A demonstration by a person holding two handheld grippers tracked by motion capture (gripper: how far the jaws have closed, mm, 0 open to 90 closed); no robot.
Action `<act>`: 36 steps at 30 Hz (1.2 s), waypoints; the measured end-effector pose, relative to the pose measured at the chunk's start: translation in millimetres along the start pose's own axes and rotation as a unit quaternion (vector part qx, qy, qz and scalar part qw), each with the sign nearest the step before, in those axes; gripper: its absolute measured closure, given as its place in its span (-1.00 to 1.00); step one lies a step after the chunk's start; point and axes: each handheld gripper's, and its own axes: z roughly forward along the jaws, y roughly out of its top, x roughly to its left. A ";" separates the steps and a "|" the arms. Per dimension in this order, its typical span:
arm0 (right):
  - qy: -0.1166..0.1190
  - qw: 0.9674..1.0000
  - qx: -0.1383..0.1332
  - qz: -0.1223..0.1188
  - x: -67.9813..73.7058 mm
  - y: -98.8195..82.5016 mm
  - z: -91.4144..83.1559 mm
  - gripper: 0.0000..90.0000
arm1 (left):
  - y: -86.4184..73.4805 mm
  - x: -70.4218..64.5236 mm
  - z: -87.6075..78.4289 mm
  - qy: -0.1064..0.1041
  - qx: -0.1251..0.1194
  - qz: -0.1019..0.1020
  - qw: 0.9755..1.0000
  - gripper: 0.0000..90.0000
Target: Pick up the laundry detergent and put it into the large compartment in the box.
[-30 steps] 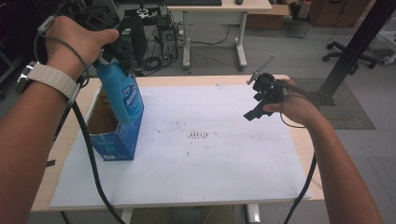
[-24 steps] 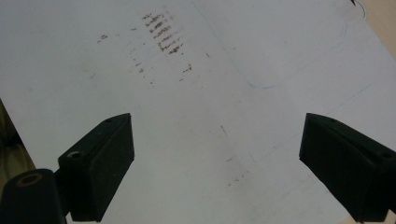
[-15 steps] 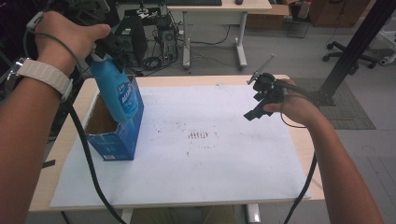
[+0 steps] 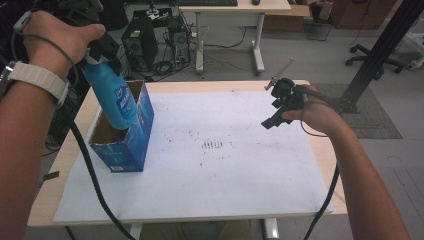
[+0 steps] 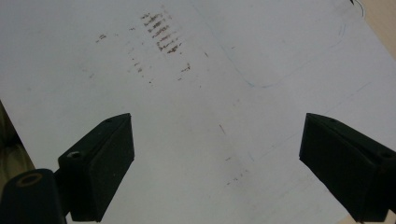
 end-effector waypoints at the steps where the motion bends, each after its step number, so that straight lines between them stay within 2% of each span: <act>1: 0.000 1.000 0.000 0.002 0.1 0.0 -0.1 -0.77 | -0.1 1.2 0.2 0.002 -0.001 -0.001 1.000 -0.17; 8: 0.000 1.000 0.000 0.004 -0.7 -0.8 -0.7 -0.77 | -0.8 7.1 3.1 0.010 -0.008 -0.008 1.000 -0.17; 24: 0.000 1.000 0.004 0.006 -1.9 -1.6 -0.2 -0.77 | 1.7 19.2 15.6 0.025 -0.007 -0.020 0.999 -0.17; 36: 0.001 1.000 0.007 0.009 -2.3 -0.7 1.6 -0.77 | 3.4 26.2 31.5 0.036 -0.007 -0.017 0.999 -0.17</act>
